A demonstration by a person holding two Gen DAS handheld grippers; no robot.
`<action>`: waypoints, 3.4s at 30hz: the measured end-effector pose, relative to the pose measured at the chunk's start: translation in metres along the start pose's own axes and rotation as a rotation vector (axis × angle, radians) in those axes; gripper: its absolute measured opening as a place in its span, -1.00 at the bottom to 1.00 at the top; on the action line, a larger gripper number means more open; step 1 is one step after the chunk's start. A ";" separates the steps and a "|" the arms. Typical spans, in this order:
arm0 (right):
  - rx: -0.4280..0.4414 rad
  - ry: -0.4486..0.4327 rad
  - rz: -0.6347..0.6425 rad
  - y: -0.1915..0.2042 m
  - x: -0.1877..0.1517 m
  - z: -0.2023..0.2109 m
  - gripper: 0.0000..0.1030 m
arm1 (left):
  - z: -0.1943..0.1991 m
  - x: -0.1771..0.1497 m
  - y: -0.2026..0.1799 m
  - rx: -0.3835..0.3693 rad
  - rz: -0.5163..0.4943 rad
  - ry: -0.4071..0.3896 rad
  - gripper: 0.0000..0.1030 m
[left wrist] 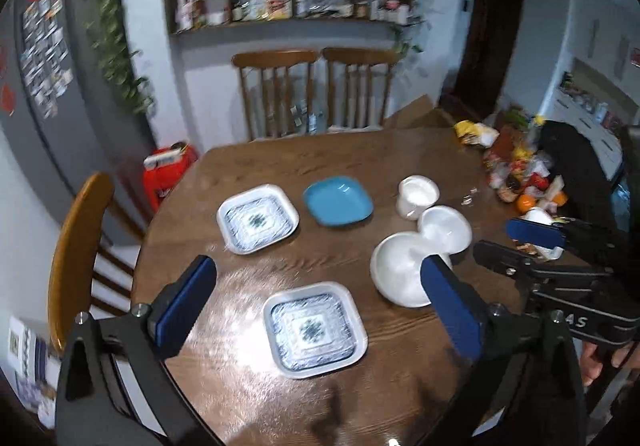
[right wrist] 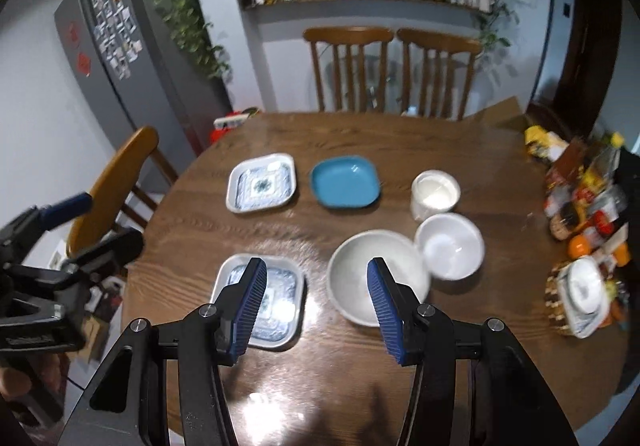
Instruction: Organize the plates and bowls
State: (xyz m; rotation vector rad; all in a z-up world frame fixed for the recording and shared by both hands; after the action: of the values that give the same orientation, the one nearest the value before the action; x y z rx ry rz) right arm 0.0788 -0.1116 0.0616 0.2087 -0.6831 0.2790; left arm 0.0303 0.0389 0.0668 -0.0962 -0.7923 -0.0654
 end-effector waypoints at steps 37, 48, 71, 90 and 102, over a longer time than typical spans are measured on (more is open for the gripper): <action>0.149 0.420 -0.088 0.046 0.050 -0.351 -0.14 | -0.310 -0.041 0.173 0.249 0.355 0.406 0.20; 0.109 0.464 -0.135 0.048 0.041 -0.385 -0.72 | -0.330 -0.057 0.177 0.208 0.359 0.466 -0.64; 0.181 0.328 -0.136 0.047 0.018 -0.268 -0.73 | -0.227 -0.049 0.132 0.188 0.248 0.288 -0.78; 0.208 0.227 -0.177 0.047 -0.059 -0.171 -0.73 | -0.159 -0.093 0.093 0.130 0.169 0.253 -0.77; 0.186 0.279 -0.228 0.030 -0.115 -0.164 -0.73 | -0.160 -0.136 0.068 0.103 0.097 0.299 -0.77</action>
State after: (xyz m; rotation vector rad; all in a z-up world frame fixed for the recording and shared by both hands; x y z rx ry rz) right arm 0.0807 -0.0585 -0.1342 0.4136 -0.3529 0.1485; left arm 0.0550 0.0923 -0.1462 -0.0260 -0.4907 0.0519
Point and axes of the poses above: each gripper's, at about its wrist camera, not at the fingertips, and z roughly against the way its jaws point, y to its left, x to its top, the point moved 5 cm from there along -z, roughly the way its jaws point, and after that the axes turned 2 degrees about -z, right-handed, at the moved point
